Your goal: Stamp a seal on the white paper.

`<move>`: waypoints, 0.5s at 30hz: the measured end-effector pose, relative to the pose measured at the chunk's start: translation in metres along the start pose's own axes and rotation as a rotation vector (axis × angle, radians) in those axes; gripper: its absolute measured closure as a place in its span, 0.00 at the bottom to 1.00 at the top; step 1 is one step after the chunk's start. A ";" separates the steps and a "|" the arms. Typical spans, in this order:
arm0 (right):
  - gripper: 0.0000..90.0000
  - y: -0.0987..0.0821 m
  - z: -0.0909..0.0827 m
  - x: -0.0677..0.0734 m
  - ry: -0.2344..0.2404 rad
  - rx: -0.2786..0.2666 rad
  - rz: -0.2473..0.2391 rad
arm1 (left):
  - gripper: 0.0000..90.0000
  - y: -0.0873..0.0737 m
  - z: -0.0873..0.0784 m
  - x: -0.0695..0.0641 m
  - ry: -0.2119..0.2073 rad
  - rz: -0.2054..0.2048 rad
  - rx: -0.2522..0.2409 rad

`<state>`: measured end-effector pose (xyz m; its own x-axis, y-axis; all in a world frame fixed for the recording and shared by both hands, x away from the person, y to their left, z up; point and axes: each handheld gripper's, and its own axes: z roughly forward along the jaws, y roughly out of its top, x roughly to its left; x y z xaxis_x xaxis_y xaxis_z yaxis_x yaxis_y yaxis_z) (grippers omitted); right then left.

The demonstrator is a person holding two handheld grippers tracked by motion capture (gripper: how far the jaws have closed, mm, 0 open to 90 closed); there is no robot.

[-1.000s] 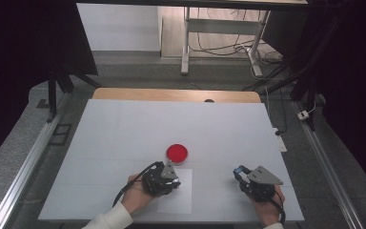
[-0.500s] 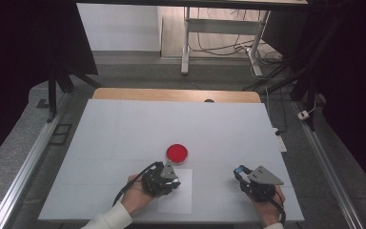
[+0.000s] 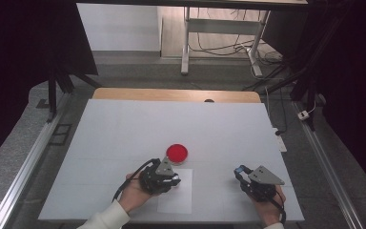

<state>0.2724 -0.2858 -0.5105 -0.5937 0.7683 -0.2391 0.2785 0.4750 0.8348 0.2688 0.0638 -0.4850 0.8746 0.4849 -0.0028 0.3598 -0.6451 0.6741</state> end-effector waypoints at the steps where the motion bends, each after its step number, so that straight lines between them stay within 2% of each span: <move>1: 0.72 0.000 0.000 0.000 0.001 0.000 0.000 | 0.84 0.001 -0.002 0.000 0.002 0.002 -0.004; 8: 0.72 0.000 0.000 0.001 0.000 -0.005 0.001 | 0.84 0.003 -0.011 0.001 -0.013 -0.016 -0.043; 15: 0.72 0.001 0.000 0.001 -0.004 0.000 -0.002 | 0.84 0.000 -0.022 0.004 -0.023 -0.064 -0.098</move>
<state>0.2717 -0.2851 -0.5100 -0.5910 0.7693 -0.2427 0.2773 0.4763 0.8344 0.2649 0.0786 -0.4691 0.8586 0.5086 -0.0645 0.3827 -0.5521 0.7408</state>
